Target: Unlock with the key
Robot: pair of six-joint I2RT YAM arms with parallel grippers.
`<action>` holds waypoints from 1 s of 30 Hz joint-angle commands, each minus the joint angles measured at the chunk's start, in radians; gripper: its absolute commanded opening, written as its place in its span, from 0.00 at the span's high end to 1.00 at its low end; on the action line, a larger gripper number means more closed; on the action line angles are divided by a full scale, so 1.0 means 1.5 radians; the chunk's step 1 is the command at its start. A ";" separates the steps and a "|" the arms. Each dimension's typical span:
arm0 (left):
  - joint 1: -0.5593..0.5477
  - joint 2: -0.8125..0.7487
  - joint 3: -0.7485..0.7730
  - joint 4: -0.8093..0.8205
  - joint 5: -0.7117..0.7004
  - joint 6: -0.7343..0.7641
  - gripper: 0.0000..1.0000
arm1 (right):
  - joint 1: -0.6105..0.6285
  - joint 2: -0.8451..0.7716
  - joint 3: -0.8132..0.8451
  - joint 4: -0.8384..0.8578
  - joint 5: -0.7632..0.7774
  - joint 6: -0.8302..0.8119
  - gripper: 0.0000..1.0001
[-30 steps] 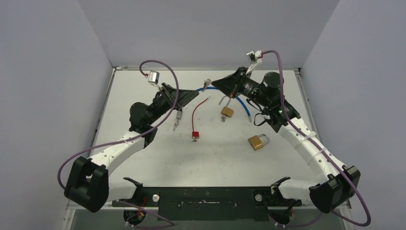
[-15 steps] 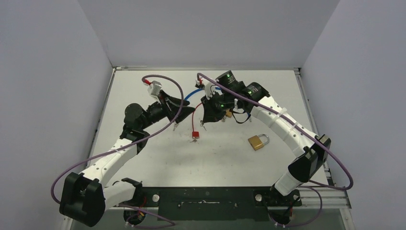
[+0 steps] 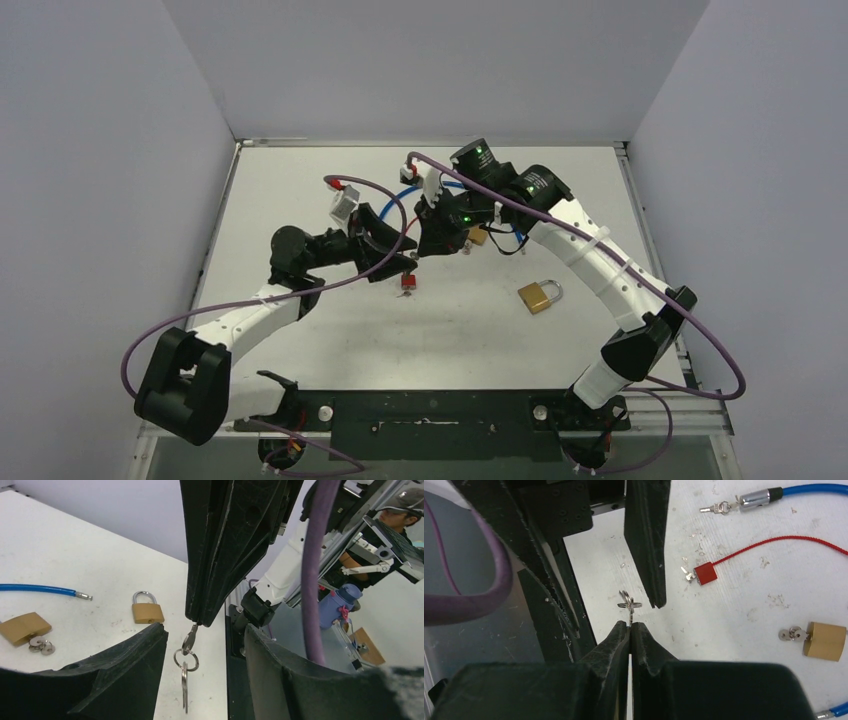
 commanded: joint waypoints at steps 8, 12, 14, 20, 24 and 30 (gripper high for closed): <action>0.001 0.034 0.030 0.194 0.091 -0.120 0.86 | 0.005 -0.034 0.036 0.000 -0.057 -0.038 1.00; 0.000 0.037 0.038 0.186 0.097 -0.121 1.00 | 0.004 -0.040 0.035 0.009 -0.078 -0.042 1.00; 0.000 0.037 0.041 0.186 0.096 -0.123 1.00 | 0.003 -0.045 0.031 0.016 -0.078 -0.042 1.00; 0.000 0.023 0.054 0.190 0.033 -0.155 1.00 | -0.049 -0.087 -0.037 0.135 -0.094 0.044 0.93; -0.001 -0.004 0.065 0.180 -0.064 -0.192 1.00 | -0.143 -0.199 -0.209 0.409 -0.111 0.237 0.52; -0.008 -0.028 0.067 0.138 -0.258 -0.261 1.00 | -0.158 -0.317 -0.463 0.869 0.006 0.485 0.31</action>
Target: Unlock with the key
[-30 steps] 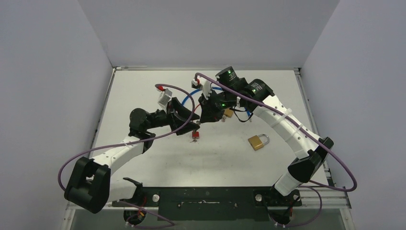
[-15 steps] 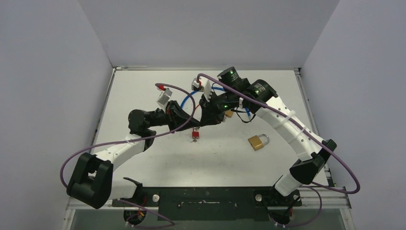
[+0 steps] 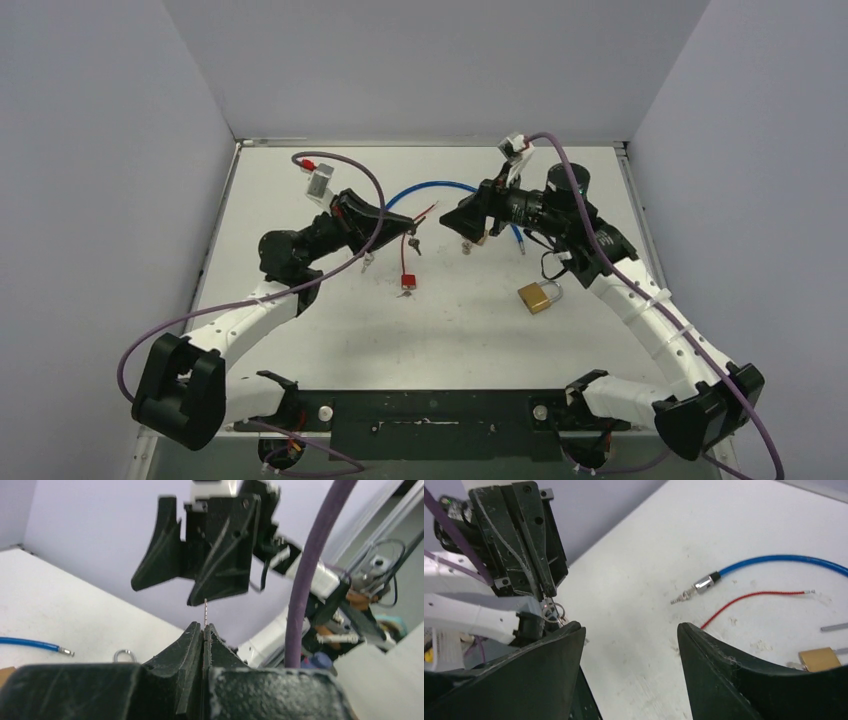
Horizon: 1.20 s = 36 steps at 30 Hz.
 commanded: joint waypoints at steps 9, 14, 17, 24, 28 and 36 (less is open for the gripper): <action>-0.043 -0.071 0.044 -0.123 -0.364 -0.148 1.00 | 0.095 -0.018 -0.163 0.607 0.209 0.338 0.25; -0.054 -0.080 0.048 -0.140 -0.386 -0.170 1.00 | 0.110 0.015 -0.156 0.637 0.201 0.386 0.42; -0.057 -0.085 0.047 -0.141 -0.396 -0.175 1.00 | 0.116 0.022 -0.155 0.645 0.188 0.392 0.58; -0.062 -0.084 0.044 -0.128 -0.399 -0.183 1.00 | 0.121 0.044 -0.134 0.634 0.174 0.398 0.59; -0.062 -0.086 0.048 -0.132 -0.397 -0.176 1.00 | 0.123 0.070 -0.109 0.621 0.143 0.411 0.61; -0.064 -0.089 0.046 -0.121 -0.403 -0.173 1.00 | 0.127 0.083 -0.096 0.624 0.117 0.420 0.75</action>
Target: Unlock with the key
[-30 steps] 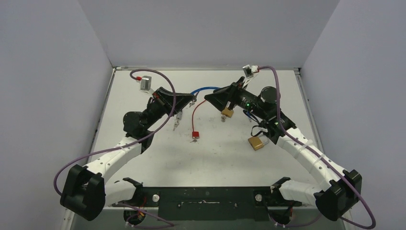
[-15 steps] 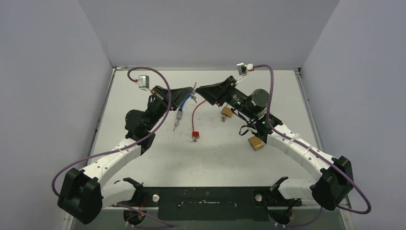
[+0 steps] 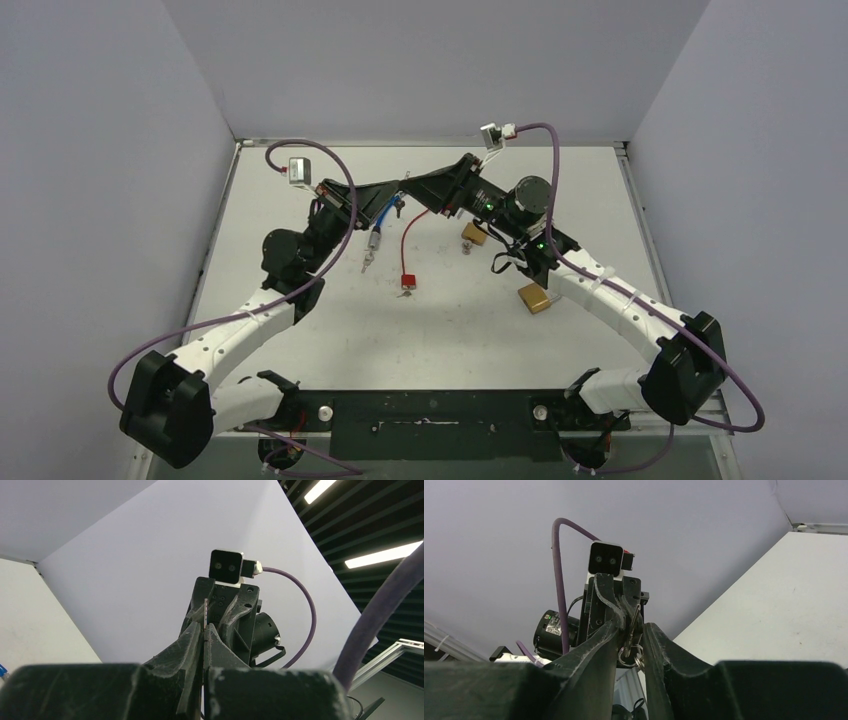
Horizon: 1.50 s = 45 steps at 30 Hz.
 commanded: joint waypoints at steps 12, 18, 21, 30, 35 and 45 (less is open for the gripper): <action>-0.005 -0.028 0.028 0.042 -0.016 0.011 1.00 | 0.008 -0.023 -0.019 0.080 -0.018 0.023 0.87; -0.007 -0.030 0.029 0.043 -0.002 0.016 1.00 | 0.008 -0.027 -0.010 0.066 -0.005 0.002 1.00; -0.007 -0.038 0.029 0.021 0.009 0.038 0.91 | 0.003 -0.033 0.003 0.020 -0.008 -0.030 1.00; -0.004 -0.064 0.140 -0.338 0.127 0.299 0.38 | -0.042 -0.048 0.058 -0.225 -0.166 -0.216 1.00; -0.002 -0.029 0.237 -0.501 0.257 0.403 0.37 | -0.052 -0.050 0.100 -0.378 -0.226 -0.326 1.00; 0.001 -0.003 0.286 -0.606 0.299 0.459 0.43 | -0.054 -0.042 0.135 -0.440 -0.285 -0.376 1.00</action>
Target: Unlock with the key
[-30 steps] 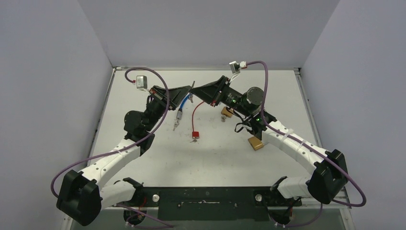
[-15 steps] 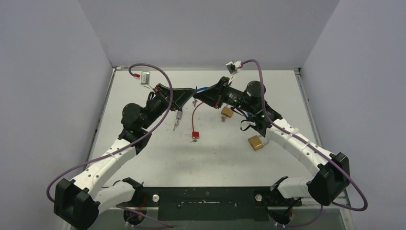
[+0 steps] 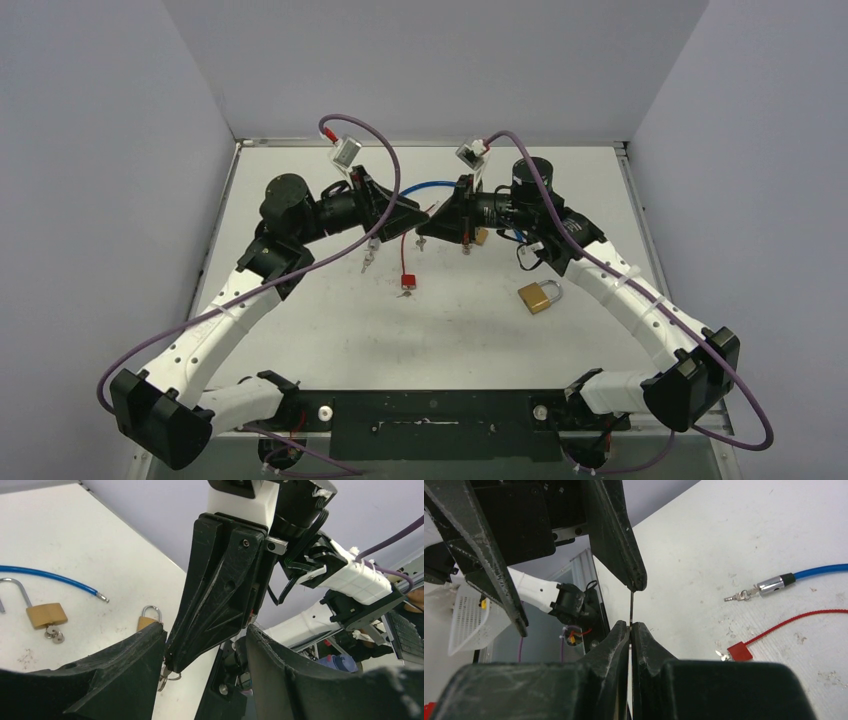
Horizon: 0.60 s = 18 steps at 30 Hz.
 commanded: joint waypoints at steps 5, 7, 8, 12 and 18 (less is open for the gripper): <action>0.008 0.002 0.041 -0.110 -0.013 0.071 0.42 | -0.005 -0.021 0.033 0.005 -0.051 -0.036 1.00; 0.009 -0.002 0.042 -0.132 -0.037 0.076 0.38 | -0.005 -0.023 0.030 0.008 -0.056 -0.035 1.00; 0.010 -0.003 0.038 -0.137 -0.043 0.075 0.37 | -0.005 -0.023 0.028 0.010 -0.058 -0.034 1.00; 0.012 -0.009 0.027 -0.128 -0.058 0.067 0.34 | -0.005 -0.027 0.017 0.029 -0.069 -0.023 1.00; 0.012 0.003 0.005 -0.042 0.019 0.024 0.57 | -0.006 -0.024 0.017 0.040 -0.077 -0.014 1.00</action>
